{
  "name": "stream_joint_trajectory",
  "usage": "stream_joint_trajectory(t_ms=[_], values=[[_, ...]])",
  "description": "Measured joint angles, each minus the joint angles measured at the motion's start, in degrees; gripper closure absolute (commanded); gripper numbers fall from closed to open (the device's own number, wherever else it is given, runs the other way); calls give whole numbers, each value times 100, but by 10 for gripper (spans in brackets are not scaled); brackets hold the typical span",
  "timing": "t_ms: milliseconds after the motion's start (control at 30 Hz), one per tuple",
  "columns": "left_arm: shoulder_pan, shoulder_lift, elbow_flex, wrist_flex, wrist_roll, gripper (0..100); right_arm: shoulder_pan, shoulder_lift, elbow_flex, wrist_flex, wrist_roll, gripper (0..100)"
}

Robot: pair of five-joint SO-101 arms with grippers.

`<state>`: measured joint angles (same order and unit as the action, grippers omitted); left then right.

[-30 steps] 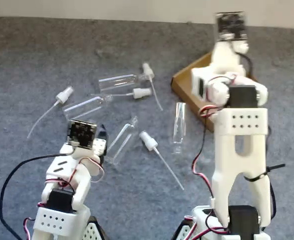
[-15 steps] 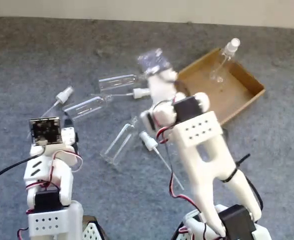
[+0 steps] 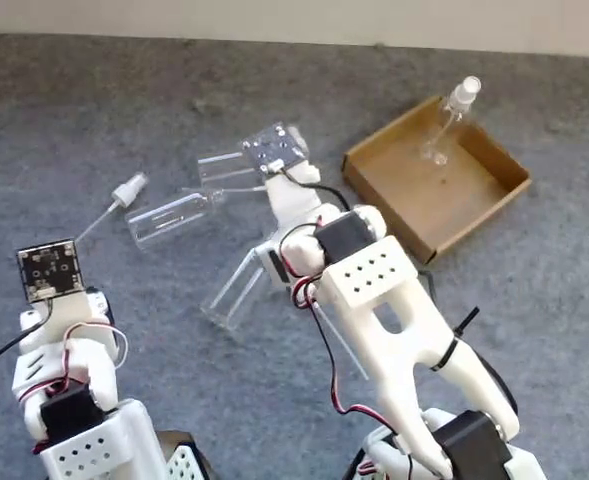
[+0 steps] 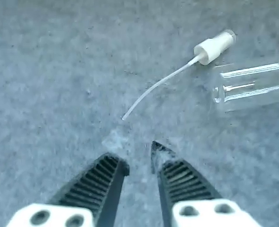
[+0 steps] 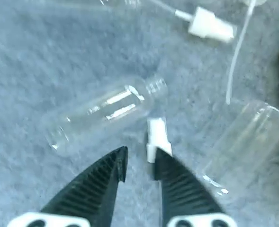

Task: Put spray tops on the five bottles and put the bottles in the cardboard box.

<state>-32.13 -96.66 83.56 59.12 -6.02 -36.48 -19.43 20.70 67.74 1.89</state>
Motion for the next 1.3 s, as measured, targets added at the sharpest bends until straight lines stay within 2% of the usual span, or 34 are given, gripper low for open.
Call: stream_joint_trajectory(t_ms=[233, 367, 433, 500, 600, 667, 1000, 1200, 1300], values=[[-79, 0, 677, 0, 0, 949, -35, 35, 0, -527, -853, 985], [-79, 0, 738, 0, 0, 949, -35, 571, -9, -914, -1196, 973], [-79, 0, 738, 0, 0, 949, -88, 949, -141, -967, -1389, 916], [-79, 0, 791, 0, 0, 949, -158, 1310, -404, -976, -1714, 812], [-79, 0, 800, 0, -9, 949, -334, 1811, -818, -774, -2444, 648], [-79, 0, 809, 0, -9, 949, -466, 2136, -1134, -501, -2866, 590], [-79, 0, 809, 0, -9, 950, -651, 3745, -2426, -176, -4264, 585], [-79, 0, 809, 0, -9, 950, -826, 4229, -2532, -176, -4431, 585], [-79, 0, 809, 0, -9, 950, -897, 4273, -2532, -141, -4431, 632]])
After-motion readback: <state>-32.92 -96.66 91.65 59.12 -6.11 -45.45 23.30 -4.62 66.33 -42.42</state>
